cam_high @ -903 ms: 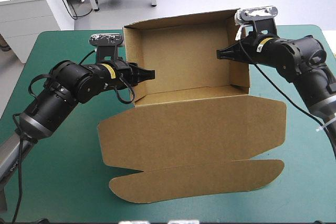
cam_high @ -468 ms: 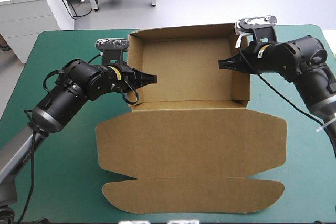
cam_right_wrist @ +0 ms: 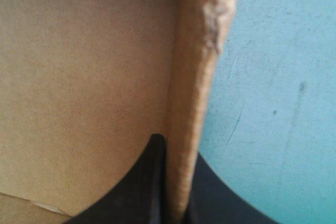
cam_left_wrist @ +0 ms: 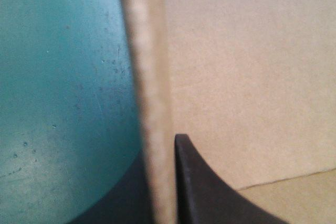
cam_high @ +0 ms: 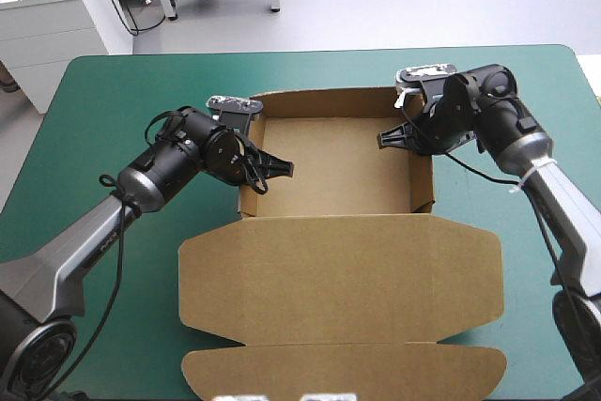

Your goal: Fold the box

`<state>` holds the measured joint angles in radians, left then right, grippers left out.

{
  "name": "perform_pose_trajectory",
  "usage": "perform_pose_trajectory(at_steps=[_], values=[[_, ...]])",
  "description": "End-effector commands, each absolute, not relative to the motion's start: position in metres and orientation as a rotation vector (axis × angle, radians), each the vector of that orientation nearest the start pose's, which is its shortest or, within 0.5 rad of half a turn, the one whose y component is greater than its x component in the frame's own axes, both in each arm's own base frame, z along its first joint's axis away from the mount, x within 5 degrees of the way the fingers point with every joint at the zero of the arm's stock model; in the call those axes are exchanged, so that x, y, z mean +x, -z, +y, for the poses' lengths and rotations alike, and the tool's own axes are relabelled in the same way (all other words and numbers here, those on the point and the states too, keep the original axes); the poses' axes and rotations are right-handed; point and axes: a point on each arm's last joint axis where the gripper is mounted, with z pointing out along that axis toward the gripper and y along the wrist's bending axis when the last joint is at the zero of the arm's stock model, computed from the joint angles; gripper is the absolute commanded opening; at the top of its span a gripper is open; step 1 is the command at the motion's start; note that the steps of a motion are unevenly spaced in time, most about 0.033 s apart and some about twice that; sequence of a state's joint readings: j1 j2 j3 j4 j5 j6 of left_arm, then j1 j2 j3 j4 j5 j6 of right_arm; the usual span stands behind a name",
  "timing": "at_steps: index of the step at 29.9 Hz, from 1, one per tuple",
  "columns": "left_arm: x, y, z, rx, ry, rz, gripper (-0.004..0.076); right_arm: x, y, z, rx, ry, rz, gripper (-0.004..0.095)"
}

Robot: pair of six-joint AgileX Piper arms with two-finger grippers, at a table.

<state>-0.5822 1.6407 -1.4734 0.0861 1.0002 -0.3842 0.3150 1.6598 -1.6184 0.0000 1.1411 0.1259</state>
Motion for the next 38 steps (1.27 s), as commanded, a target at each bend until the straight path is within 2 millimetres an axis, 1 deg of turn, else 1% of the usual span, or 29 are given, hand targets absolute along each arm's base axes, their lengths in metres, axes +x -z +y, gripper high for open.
perform_pose_trajectory(at_steps=[1,5,7,9,11,13,14,16,18,19,23,25,26,27,28,31,34,38], values=[[0.303,-0.347,-0.2,0.344,0.32,2.472,-0.0008,0.34,-0.353,0.12,-0.308,-0.229,2.661,-0.0004],[0.315,-0.327,-0.197,0.337,0.261,2.538,-0.0008,0.352,-0.335,0.124,-0.309,-0.221,2.697,-0.0004],[0.32,-0.323,-0.192,0.316,0.256,2.56,-0.0008,0.356,-0.329,0.126,-0.309,-0.218,2.71,-0.0004],[0.324,-0.319,-0.187,0.29,0.273,2.59,-0.0008,0.359,-0.322,0.127,-0.312,-0.215,2.727,-0.0004],[0.326,-0.316,-0.182,0.344,0.301,2.616,-0.0008,0.362,-0.317,0.127,-0.31,-0.215,2.74,-0.0003],[0.328,-0.313,-0.178,0.356,0.348,2.646,-0.0006,0.363,-0.314,0.128,-0.309,-0.217,2.75,0.002],[0.329,-0.311,-0.175,0.357,0.395,2.672,0.0003,0.363,-0.313,0.129,-0.308,-0.225,2.752,0.0055],[0.331,-0.307,-0.171,0.346,0.445,2.712,0.0046,0.363,-0.312,0.129,-0.308,-0.238,2.755,0.0119],[0.331,-0.305,-0.167,0.334,0.464,2.745,0.0124,0.364,-0.312,0.13,-0.308,-0.239,2.759,0.0234],[0.331,-0.305,-0.166,0.342,0.446,2.75,0.0159,0.364,-0.312,0.13,-0.308,-0.239,2.759,0.0307],[0.331,-0.305,-0.164,0.365,0.402,2.752,0.0356,0.363,-0.312,0.13,-0.304,-0.24,2.764,0.0621],[0.331,-0.307,-0.164,0.366,0.396,2.753,0.044,0.363,-0.312,0.13,-0.298,-0.241,2.765,0.0707],[0.331,-0.308,-0.164,0.367,0.395,2.75,0.0477,0.363,-0.312,0.13,-0.295,-0.242,2.766,0.0731],[0.331,-0.308,-0.163,0.361,0.393,2.751,0.0502,0.363,-0.312,0.13,-0.293,-0.242,2.766,0.0735],[0.331,-0.31,-0.164,0.362,0.394,2.75,0.0514,0.362,-0.313,0.129,-0.293,-0.243,2.762,0.0734],[0.332,-0.32,-0.164,0.365,0.401,2.728,0.0517,0.361,-0.318,0.129,-0.283,-0.249,2.746,0.0735],[0.332,-0.337,-0.164,0.364,0.417,2.672,0.0516,0.357,-0.327,0.127,-0.281,-0.254,2.721,0.0734],[0.326,-0.371,-0.16,0.363,0.434,2.561,0.0515,0.348,-0.344,0.123,-0.288,-0.249,2.673,0.0734]])
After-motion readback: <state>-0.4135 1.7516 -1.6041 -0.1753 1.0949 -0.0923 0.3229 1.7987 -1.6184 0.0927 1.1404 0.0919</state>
